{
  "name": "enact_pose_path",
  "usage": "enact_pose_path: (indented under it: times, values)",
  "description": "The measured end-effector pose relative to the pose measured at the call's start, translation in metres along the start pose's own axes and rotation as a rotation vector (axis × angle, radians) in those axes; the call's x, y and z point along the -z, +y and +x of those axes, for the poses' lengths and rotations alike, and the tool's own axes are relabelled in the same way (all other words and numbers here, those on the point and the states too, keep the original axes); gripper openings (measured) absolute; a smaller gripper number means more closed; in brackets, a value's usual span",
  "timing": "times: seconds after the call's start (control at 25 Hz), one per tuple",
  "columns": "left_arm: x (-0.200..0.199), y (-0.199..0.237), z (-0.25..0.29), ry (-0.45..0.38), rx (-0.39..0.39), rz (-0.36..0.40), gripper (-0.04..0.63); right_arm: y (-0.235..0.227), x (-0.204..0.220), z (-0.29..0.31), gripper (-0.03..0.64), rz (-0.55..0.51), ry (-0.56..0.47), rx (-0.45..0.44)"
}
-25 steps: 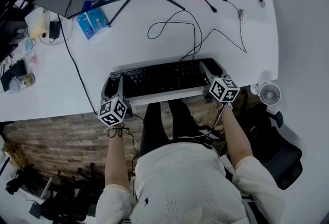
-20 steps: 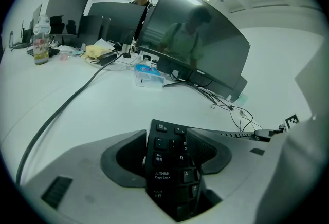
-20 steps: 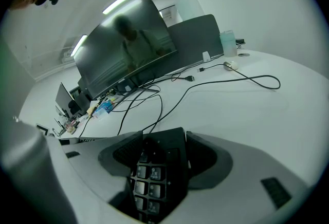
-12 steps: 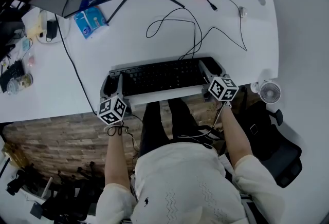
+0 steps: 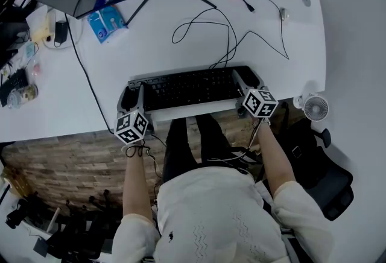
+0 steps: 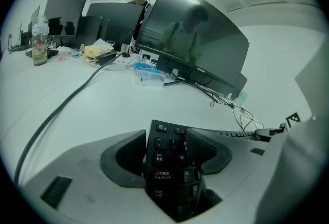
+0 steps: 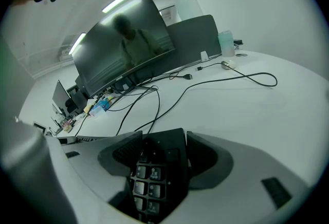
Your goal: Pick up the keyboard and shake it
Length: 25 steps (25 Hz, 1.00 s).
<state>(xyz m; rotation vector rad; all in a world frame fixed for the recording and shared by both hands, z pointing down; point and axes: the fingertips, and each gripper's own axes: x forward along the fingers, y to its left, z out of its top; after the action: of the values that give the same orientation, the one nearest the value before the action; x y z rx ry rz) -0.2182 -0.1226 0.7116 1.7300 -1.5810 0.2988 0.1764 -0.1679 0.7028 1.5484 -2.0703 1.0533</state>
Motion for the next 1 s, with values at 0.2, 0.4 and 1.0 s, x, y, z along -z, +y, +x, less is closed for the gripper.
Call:
enact_pose_path:
  times: [0.2,0.4,1.0]
  values:
    - [-0.001,0.001,-0.001,0.008,0.009,-0.010,0.234,0.001,0.003,-0.001,0.308,-0.021,0.025,0.006]
    - [-0.001,0.006,-0.007,0.003,0.003,-0.013,0.256,0.003,0.004,-0.007,0.322,-0.012,0.021,-0.004]
    - [-0.013,-0.023,-0.051,-0.058,0.030,0.084,0.046,0.036,-0.029,-0.055,0.098,-0.027,-0.117,-0.048]
